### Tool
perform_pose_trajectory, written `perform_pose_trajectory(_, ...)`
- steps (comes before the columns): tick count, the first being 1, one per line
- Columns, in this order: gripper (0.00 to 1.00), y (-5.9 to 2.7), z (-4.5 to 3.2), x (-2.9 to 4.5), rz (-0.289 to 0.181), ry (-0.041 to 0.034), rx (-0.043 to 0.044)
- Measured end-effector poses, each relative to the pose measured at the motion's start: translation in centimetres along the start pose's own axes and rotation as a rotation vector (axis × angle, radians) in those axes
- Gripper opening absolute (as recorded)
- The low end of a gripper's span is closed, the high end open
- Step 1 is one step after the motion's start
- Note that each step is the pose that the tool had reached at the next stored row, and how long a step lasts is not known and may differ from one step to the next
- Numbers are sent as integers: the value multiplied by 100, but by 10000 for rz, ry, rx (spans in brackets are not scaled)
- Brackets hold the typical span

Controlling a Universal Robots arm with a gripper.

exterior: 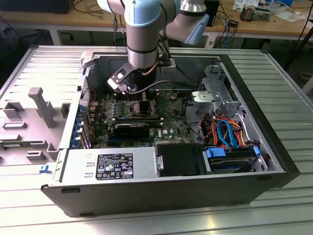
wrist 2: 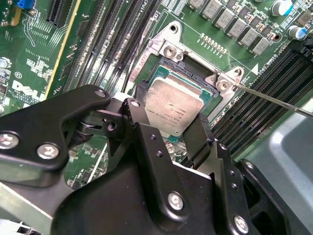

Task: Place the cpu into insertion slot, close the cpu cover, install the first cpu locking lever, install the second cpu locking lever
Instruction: 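Place the cpu into insertion slot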

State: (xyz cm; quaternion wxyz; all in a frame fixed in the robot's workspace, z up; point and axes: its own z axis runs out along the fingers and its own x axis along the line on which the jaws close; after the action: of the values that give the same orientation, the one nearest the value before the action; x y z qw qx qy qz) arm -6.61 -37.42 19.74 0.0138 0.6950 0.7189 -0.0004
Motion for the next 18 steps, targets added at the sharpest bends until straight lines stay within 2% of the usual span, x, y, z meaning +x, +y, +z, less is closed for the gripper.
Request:
perform_pose_trajectory(6, 55, 1, 6, 2, 0, 14, -7)
perform_pose_trajectory(7, 62, 1, 5, 2, 0, 9, -5)
perform_pose_trajectory(13, 62, 0, 0, 0, 0, 1, -1)
perform_pose_trajectory(18, 62, 1, -41, 0, 2, 72, -5)
